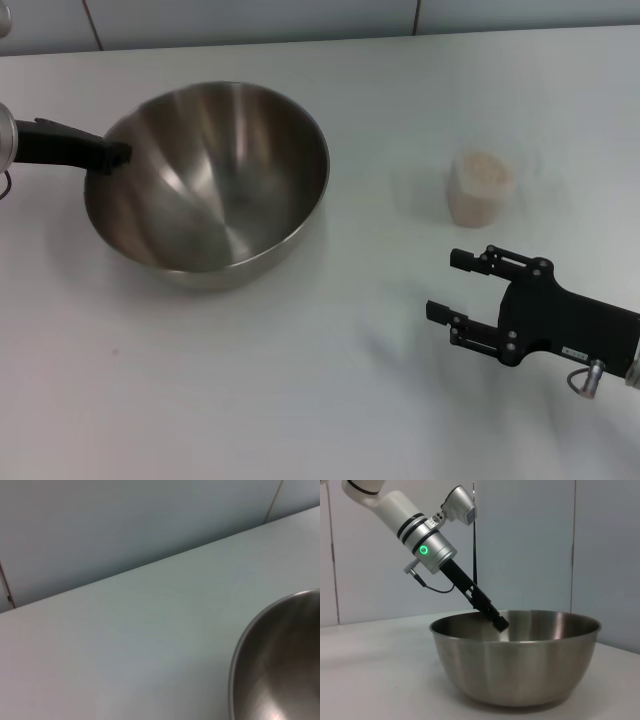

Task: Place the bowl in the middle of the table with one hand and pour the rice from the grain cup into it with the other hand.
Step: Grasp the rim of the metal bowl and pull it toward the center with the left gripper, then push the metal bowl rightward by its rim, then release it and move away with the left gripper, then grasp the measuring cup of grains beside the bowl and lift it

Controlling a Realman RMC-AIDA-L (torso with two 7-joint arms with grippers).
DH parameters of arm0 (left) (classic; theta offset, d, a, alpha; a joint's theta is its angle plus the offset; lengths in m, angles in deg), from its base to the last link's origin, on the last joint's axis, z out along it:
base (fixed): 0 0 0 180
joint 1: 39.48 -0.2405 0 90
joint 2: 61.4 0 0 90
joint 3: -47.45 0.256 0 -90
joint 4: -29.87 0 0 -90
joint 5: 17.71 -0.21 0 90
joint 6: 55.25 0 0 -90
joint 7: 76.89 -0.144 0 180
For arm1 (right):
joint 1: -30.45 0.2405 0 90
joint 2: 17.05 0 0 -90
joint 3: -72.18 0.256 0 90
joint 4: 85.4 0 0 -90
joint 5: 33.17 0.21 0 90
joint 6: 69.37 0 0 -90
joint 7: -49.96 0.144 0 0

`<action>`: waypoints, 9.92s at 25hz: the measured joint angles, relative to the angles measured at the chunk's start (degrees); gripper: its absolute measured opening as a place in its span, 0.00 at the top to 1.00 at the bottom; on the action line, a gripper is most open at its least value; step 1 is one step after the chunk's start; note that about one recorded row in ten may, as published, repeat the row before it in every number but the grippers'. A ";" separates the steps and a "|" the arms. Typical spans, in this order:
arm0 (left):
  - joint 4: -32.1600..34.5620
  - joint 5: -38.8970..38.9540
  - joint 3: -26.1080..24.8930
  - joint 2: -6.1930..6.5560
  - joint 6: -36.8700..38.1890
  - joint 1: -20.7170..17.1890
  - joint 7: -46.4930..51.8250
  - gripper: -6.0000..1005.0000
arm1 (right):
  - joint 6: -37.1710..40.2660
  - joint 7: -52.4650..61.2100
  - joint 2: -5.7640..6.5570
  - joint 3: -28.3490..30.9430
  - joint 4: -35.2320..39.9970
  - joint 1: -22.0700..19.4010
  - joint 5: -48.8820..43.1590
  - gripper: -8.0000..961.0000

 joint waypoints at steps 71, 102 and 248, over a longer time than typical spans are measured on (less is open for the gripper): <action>-18.36 11.14 -4.30 -0.50 -5.02 11.96 -7.42 0.96 | -0.23 -0.44 0.00 0.00 -0.14 0.09 0.00 0.30; -21.62 13.59 -2.75 -0.49 -8.55 11.55 -7.18 0.82 | -0.33 -0.43 0.00 -0.07 -0.14 0.32 0.00 0.30; -33.25 53.57 -7.83 0.39 32.53 -25.58 -84.47 0.17 | -24.19 -32.42 -0.31 13.55 -24.01 2.70 40.79 0.30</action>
